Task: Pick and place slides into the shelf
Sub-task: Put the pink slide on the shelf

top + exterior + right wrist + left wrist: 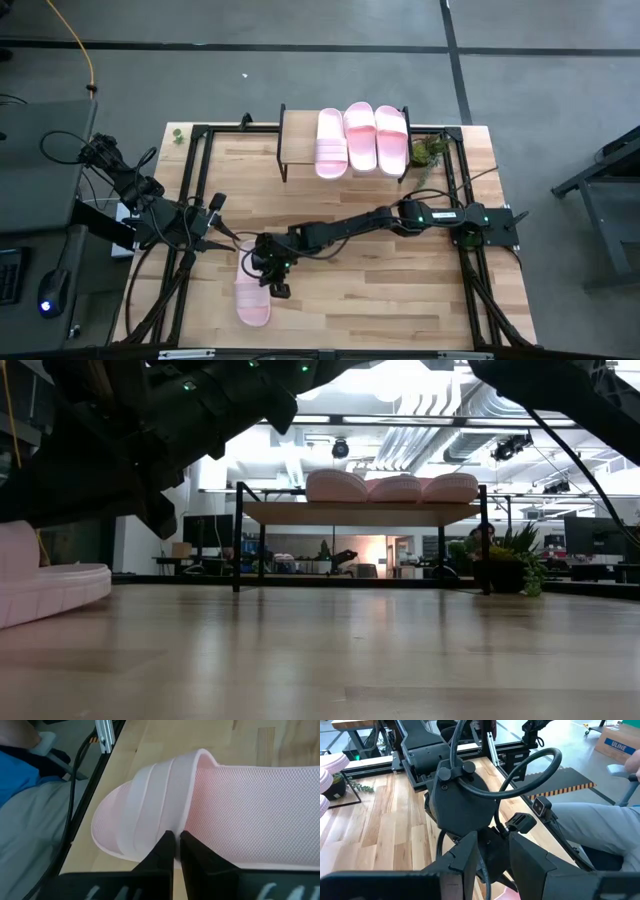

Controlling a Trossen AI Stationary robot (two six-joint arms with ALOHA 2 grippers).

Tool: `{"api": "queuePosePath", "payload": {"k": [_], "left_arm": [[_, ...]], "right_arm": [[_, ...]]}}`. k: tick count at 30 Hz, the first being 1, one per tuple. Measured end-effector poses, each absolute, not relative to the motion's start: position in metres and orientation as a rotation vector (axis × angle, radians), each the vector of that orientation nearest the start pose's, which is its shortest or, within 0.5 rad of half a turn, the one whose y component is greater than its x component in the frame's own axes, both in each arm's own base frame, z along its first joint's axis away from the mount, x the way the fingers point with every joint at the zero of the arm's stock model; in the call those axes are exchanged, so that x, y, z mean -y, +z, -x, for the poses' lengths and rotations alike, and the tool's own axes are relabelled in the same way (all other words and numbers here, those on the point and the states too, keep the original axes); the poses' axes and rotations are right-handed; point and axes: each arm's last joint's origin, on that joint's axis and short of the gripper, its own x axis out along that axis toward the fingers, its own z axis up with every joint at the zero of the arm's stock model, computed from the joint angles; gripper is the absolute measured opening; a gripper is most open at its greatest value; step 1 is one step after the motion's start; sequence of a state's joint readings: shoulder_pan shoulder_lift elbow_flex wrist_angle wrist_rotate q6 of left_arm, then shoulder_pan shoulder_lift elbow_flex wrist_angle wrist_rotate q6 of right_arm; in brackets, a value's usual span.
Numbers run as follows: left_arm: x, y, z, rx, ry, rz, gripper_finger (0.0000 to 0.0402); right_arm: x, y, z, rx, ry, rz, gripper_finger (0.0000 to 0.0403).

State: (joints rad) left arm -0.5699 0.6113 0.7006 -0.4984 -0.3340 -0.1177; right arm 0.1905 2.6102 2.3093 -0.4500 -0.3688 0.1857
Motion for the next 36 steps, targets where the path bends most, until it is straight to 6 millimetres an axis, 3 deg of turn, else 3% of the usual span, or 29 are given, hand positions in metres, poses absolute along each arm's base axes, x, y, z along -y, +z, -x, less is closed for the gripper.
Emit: {"api": "queuePosePath", "payload": {"k": [13, 22, 36], "left_arm": [[0.062, 0.298, -0.114, -0.388, -0.211, -0.073, 0.0101], [0.063, 0.295, -0.116, -0.409, -0.209, -0.086, 0.0101], [0.063, 0.295, -0.116, -0.418, -0.209, -0.091, 0.0101]], "right_arm": [[-0.108, 0.159, -0.557, -0.827, 0.477, -0.289, 0.0000], [-0.104, 0.185, -0.552, -0.791, 0.420, -0.242, 0.0000], [-0.104, 0.186, -0.548, -0.836, 0.413, -0.243, 0.0000]]}}
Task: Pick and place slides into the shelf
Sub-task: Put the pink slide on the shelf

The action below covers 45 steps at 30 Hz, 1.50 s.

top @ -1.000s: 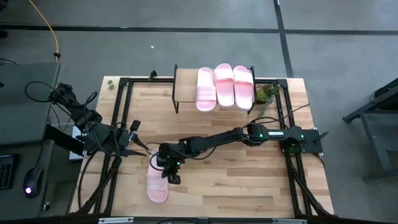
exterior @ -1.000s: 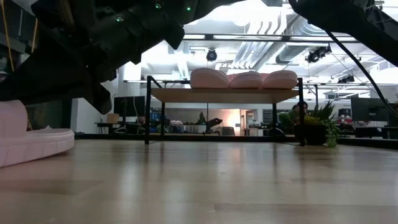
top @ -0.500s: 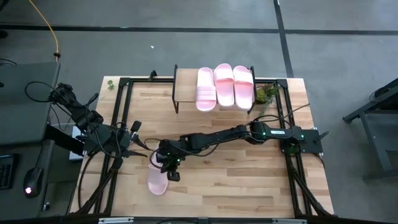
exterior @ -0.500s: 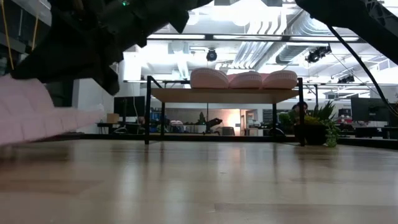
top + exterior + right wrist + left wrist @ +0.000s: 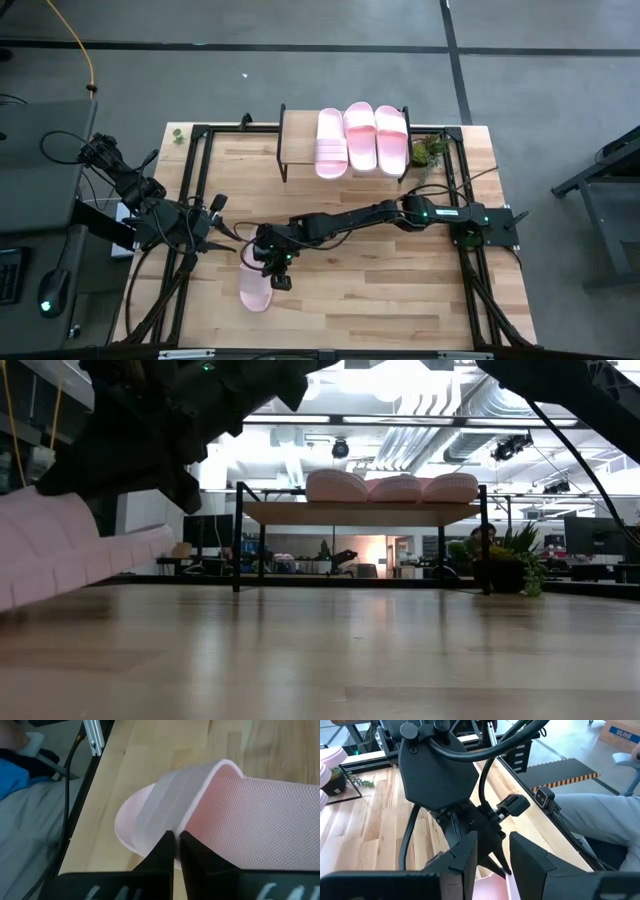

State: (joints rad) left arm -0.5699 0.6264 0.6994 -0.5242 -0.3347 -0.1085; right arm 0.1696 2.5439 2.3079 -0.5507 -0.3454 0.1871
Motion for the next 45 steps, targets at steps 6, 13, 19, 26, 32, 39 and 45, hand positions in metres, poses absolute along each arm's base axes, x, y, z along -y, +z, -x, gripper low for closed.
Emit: {"api": "queuePosePath", "payload": {"k": [6, 13, 19, 26, 32, 39, 45], "left_arm": [[0.063, 0.294, -0.116, -0.420, -0.208, -0.092, 0.0101], [0.063, 0.294, -0.116, -0.419, -0.208, -0.091, 0.0101], [0.063, 0.294, -0.116, -0.420, -0.208, -0.091, 0.0101], [0.065, 0.292, -0.120, -0.436, -0.209, -0.137, 0.0101], [0.069, 0.286, -0.128, -0.471, -0.175, -0.212, 0.0101], [0.073, 0.281, -0.135, -0.497, -0.150, -0.305, 0.0101], [0.077, 0.280, -0.135, -0.485, -0.149, -0.368, 0.0101]], "right_arm": [[-0.103, 0.190, -0.546, -0.851, 0.408, -0.258, 0.0000], [-0.104, 0.216, -0.538, -0.819, 0.359, -0.201, 0.0000], [-0.103, 0.231, -0.533, -0.809, 0.313, -0.184, 0.0000], [-0.101, 0.240, -0.527, -0.829, 0.287, -0.172, 0.0000], [-0.099, 0.257, -0.520, -0.810, 0.257, -0.159, 0.0000], [-0.095, 0.284, -0.504, -0.827, 0.199, -0.135, 0.0000], [-0.090, 0.311, -0.487, -0.823, 0.140, -0.111, 0.0000]]}}
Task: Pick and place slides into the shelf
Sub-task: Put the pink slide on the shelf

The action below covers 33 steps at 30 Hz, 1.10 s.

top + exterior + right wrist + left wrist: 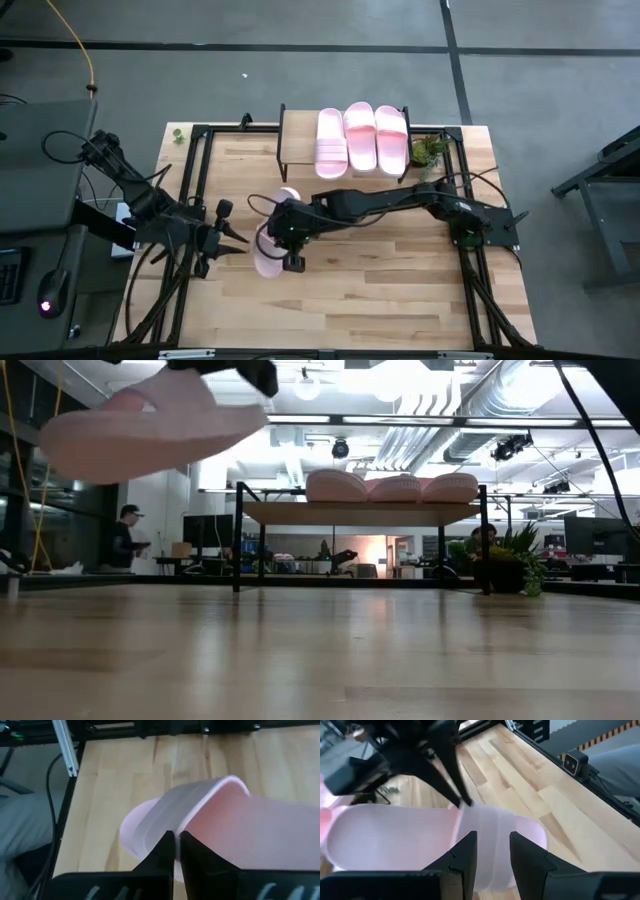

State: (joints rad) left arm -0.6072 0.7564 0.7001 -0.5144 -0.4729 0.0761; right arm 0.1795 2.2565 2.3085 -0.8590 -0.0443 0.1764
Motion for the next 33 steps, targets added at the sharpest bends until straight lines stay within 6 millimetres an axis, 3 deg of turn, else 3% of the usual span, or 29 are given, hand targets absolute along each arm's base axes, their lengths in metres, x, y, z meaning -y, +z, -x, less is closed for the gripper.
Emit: {"api": "queuePosePath", "payload": {"k": [12, 24, 33], "left_arm": [[0.102, 0.279, -0.120, -0.406, -0.046, -0.638, 0.0101], [0.132, 0.263, -0.126, -0.384, 0.184, -0.985, 0.0101], [0.140, 0.252, -0.132, -0.409, 0.335, -1.189, 0.0102]], "right_arm": [[-0.075, 0.350, -0.465, -0.774, 0.075, -0.101, 0.0000], [-0.036, 0.374, -0.452, -0.742, 0.002, -0.142, 0.0000], [-0.012, 0.387, -0.445, -0.709, -0.004, -0.180, 0.0000]]}}
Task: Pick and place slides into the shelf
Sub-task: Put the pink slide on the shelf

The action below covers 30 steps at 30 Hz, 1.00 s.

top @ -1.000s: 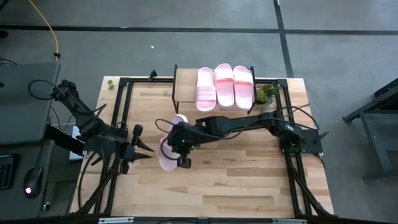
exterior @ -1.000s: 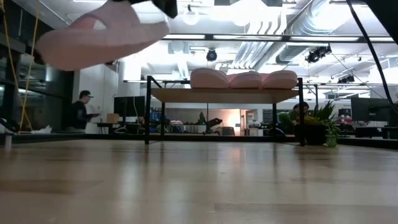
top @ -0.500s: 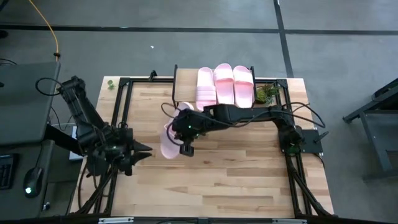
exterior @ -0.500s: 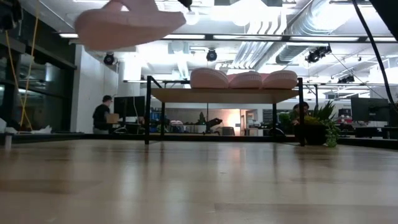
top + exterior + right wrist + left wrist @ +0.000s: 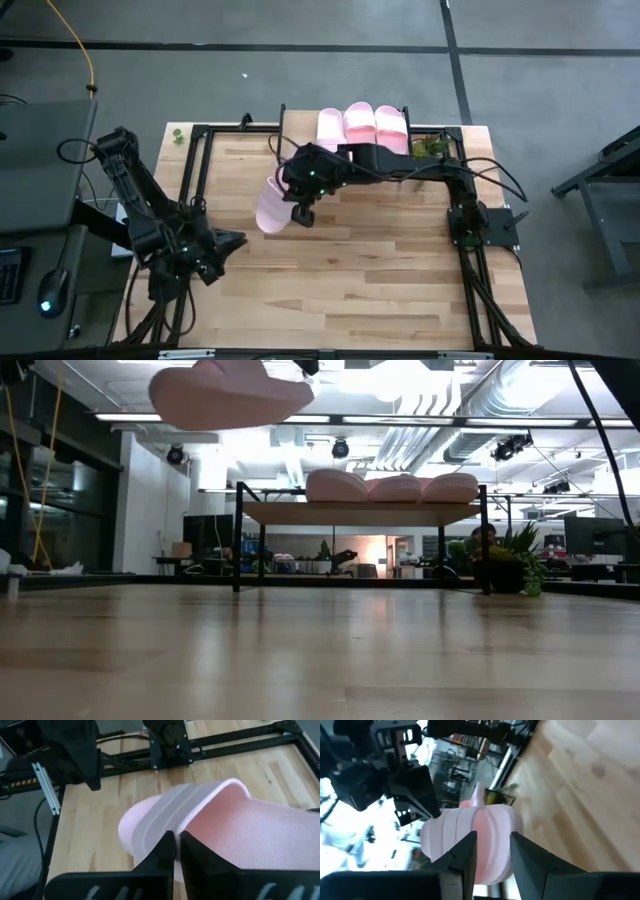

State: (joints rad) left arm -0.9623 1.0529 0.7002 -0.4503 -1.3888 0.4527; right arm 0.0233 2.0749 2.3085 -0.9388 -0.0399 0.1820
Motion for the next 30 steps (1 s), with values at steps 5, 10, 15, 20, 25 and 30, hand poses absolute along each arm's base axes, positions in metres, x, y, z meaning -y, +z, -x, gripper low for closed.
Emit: {"api": "queuePosePath", "payload": {"k": [5, 10, 15, 20, 25, 30], "left_arm": [[0.141, 0.251, -0.134, -0.417, 0.411, -1.275, 0.0102], [0.142, 0.254, -0.134, -0.415, 0.470, -1.305, 0.0102], [0.144, 0.257, -0.136, -0.415, 0.483, -1.316, 0.0102], [0.143, 0.260, -0.140, -0.422, 0.507, -1.299, 0.0137], [0.138, 0.260, -0.146, -0.448, 0.537, -1.288, 0.0206], [0.130, 0.258, -0.155, -0.491, 0.582, -1.290, 0.0254]], "right_arm": [[0.003, 0.403, -0.435, -0.667, -0.014, -0.192, 0.0000], [0.012, 0.417, -0.424, -0.629, -0.024, -0.199, 0.0000], [0.012, 0.420, -0.423, -0.620, 0.012, -0.173, 0.0000], [0.017, 0.422, -0.424, -0.594, 0.057, -0.177, 0.0000], [0.024, 0.423, -0.424, -0.584, 0.077, -0.193, 0.0000], [0.026, 0.423, -0.424, -0.580, 0.113, -0.196, 0.0000]]}}
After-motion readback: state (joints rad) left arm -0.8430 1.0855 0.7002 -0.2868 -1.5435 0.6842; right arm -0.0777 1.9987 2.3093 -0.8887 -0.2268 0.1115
